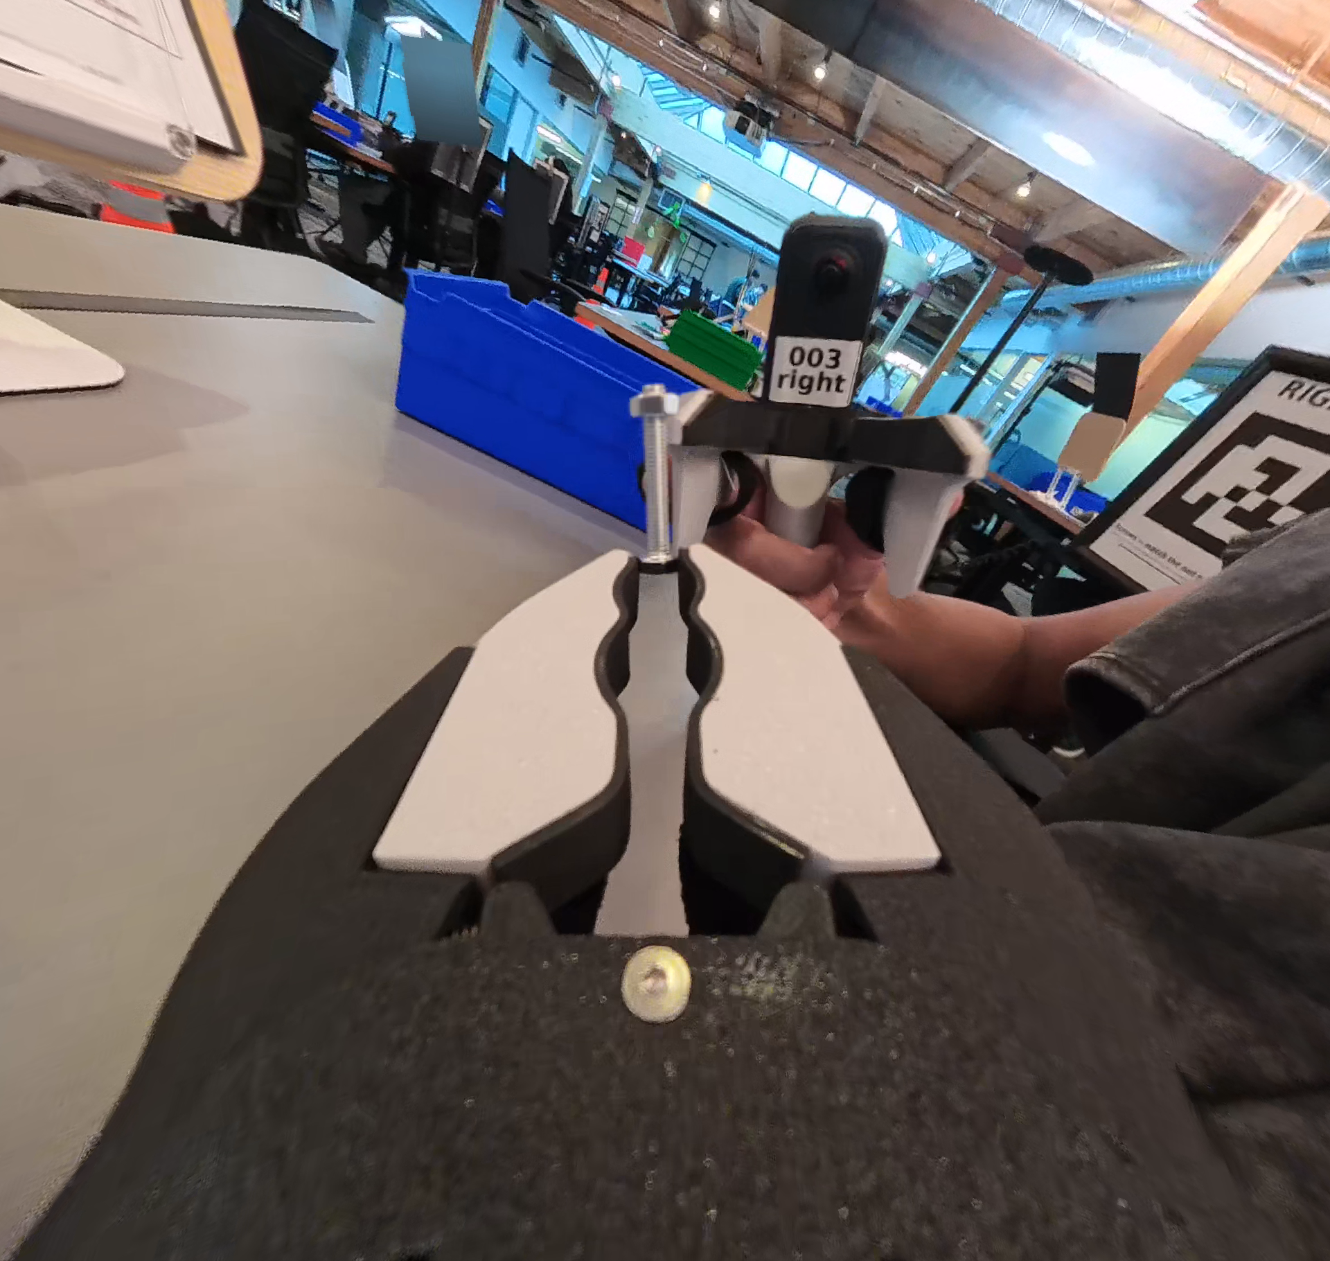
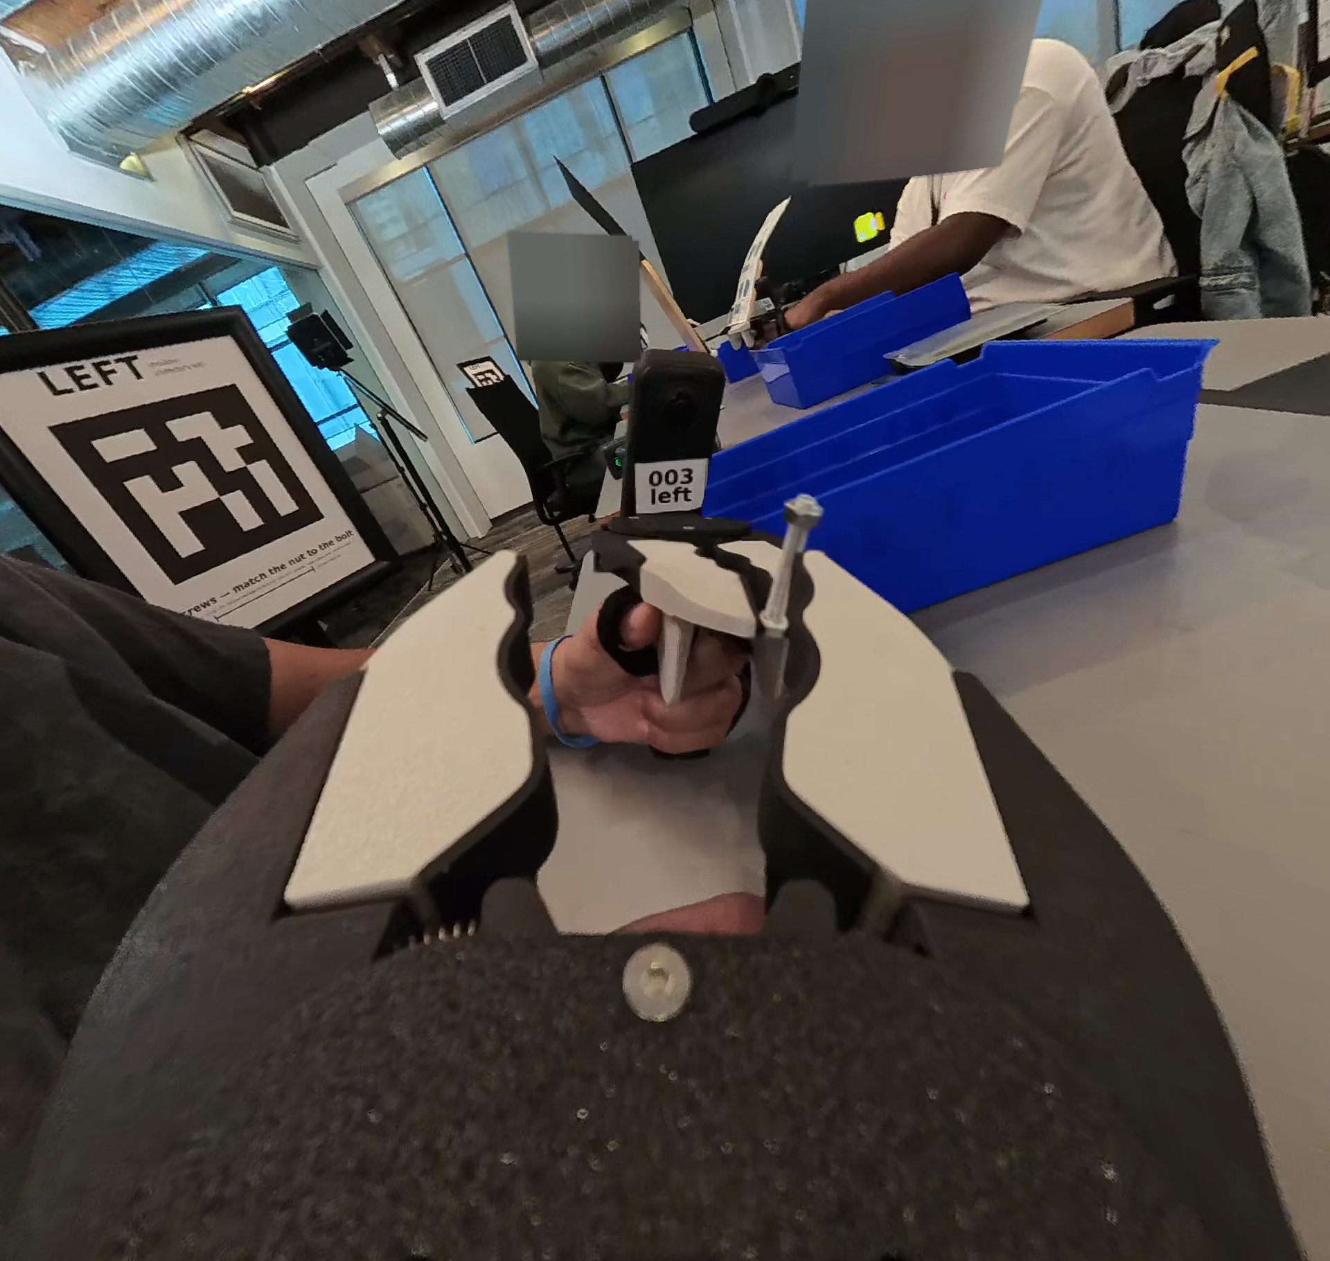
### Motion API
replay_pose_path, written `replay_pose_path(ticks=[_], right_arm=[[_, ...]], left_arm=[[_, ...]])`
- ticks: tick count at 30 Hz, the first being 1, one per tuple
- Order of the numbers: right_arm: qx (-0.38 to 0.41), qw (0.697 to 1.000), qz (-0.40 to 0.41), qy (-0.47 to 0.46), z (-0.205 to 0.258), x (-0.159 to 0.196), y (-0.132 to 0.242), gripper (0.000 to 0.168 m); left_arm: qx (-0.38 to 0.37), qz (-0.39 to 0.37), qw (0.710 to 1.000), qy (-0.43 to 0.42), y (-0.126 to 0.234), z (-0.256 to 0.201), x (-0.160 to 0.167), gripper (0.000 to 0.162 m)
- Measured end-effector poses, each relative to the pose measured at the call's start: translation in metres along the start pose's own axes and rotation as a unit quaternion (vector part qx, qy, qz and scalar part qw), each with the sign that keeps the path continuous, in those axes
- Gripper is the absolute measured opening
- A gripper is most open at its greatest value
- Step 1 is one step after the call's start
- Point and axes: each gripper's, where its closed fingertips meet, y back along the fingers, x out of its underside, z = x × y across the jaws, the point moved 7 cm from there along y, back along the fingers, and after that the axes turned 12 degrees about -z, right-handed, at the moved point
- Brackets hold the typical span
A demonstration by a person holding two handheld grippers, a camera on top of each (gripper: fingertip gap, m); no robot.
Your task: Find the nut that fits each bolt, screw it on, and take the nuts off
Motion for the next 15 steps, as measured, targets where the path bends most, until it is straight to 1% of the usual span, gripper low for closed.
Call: replay_pose_path(ticks=[4,7,9,10,11,12,13,15], right_arm=[[0.015,1.0,-0.006,-0.008,-0.005,0.0,-0.003,0.069],[0.001,1.0,-0.001,-0.014,0.0,0.003,-0.007,0.07],[-0.006,1.0,-0.002,-0.01,0.004,0.004,-0.007,0.072],[0.001,1.0,-0.002,-0.005,0.003,0.003,-0.006,0.076],[0.006,1.0,0.003,-0.005,0.002,0.003,-0.005,0.076],[0.005,1.0,0.006,-0.008,0.001,0.002,-0.003,0.075],[0.004,1.0,-0.001,-0.009,0.0,0.0,-0.001,0.069],[0.015,1.0,-0.011,-0.01,-0.004,-0.002,0.001,0.069]], left_arm=[[0.018,0.017,1.0,-0.008,-0.005,-0.008,0.006,0.01],[0.031,0.027,0.999,-0.016,-0.011,-0.015,0.01,0.01],[0.02,0.023,0.999,-0.017,-0.01,-0.012,0.008,0.01],[0.009,0.016,1.0,-0.019,-0.008,-0.008,0.005,0.01],[0.004,0.012,1.0,-0.019,-0.005,-0.006,0.003,0.01],[-0.003,0.008,1.0,-0.019,-0.002,-0.005,0.0,0.01],[-0.012,0.0,1.0,-0.021,0.0,-0.003,-0.003,0.01],[-0.006,-0.008,1.0,-0.02,0.003,-0.004,-0.006,0.01]])
